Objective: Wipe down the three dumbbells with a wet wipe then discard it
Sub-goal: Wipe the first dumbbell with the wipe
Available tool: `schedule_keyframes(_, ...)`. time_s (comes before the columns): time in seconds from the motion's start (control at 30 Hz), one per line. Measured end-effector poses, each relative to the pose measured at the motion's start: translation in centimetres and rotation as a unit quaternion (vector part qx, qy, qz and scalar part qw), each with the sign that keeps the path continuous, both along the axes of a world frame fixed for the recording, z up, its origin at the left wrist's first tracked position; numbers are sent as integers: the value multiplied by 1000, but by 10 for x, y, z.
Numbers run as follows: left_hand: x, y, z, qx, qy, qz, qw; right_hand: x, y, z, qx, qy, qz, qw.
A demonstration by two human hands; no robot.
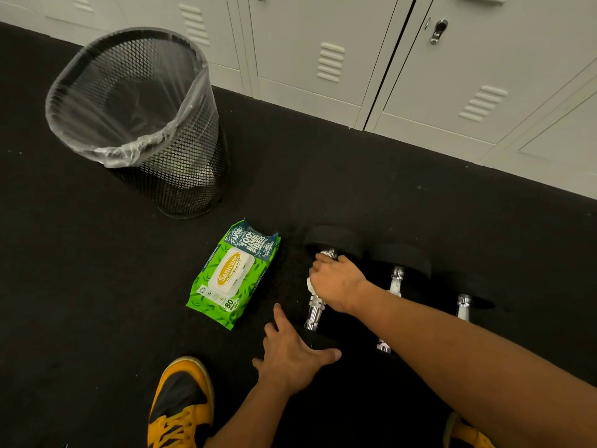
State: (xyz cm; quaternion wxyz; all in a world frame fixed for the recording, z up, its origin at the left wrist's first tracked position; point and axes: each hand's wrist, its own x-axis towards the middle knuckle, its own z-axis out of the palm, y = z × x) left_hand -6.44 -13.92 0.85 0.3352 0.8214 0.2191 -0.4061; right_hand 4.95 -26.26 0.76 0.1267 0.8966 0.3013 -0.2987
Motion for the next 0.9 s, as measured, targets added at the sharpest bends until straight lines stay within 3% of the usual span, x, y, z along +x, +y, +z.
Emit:
schedule_keyframes(0.2,1,-1,1,7,4,-2,1000,-25,-21,2,135,32,-135,981)
schedule_keyframes(0.3,0,-2,1,13,-1,-1,1000,-42,-14,-1,223,22,-266,938)
schedule_keyframes(0.37,-1,-1,1,13,-5,0,1000,-56,-4,-2,292,-8,-390,873)
schedule_keyframes(0.5,-1,-1,2,14,-8,3,1000,-61,12,0,363,-17,-626,690)
schedule_keyframes(0.63,-1,-2,1,19,-12,2,1000,-33,12,-19,422,56,-801,422)
schedule_keyframes(0.67,-1,-1,1,18,-11,3,1000,-28,9,-23,435,89,-816,371)
schedule_keyframes(0.8,0,0,2,17,-3,4,1000,-20,-5,-28,471,167,-827,257)
schedule_keyframes(0.9,0,-2,0,15,-1,4,1000,-22,-9,-31,475,192,-823,245)
